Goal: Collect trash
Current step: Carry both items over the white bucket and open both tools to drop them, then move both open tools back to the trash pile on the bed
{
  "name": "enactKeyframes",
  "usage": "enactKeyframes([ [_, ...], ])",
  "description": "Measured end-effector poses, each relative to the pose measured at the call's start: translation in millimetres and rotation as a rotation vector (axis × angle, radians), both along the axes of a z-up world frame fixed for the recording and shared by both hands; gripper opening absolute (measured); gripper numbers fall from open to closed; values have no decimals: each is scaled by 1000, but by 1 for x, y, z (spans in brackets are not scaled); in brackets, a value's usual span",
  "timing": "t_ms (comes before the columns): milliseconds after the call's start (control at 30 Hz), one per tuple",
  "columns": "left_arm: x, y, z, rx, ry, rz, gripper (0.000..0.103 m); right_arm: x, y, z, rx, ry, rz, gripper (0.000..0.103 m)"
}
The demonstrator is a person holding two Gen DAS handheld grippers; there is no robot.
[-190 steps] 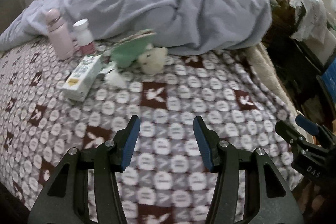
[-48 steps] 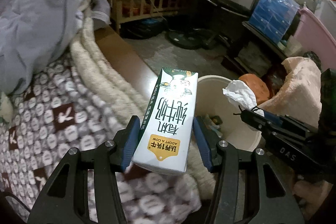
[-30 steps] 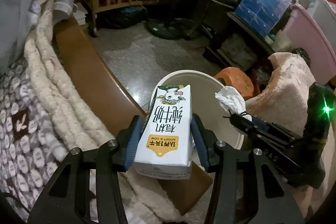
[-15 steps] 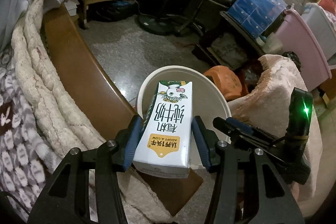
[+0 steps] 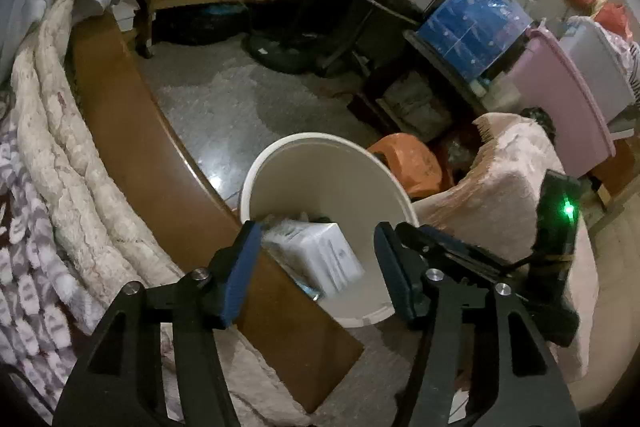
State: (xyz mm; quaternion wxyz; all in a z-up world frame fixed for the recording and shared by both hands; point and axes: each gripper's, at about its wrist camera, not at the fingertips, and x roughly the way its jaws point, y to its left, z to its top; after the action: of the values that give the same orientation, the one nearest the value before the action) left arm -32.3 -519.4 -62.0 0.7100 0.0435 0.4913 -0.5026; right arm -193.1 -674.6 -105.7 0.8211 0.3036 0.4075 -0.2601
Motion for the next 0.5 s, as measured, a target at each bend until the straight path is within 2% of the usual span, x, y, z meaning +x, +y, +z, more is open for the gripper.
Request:
enactKeyframes([
  [133,3,6,4,-4,1,6,59,1,1,0,-3,2,-3,41],
  [267,10,22,8,11,-45,42,59,4,4,0,-2,3,9,41],
  [500,39,69,6,80,-129,186,59,23,28,5,-18,3,73,41],
])
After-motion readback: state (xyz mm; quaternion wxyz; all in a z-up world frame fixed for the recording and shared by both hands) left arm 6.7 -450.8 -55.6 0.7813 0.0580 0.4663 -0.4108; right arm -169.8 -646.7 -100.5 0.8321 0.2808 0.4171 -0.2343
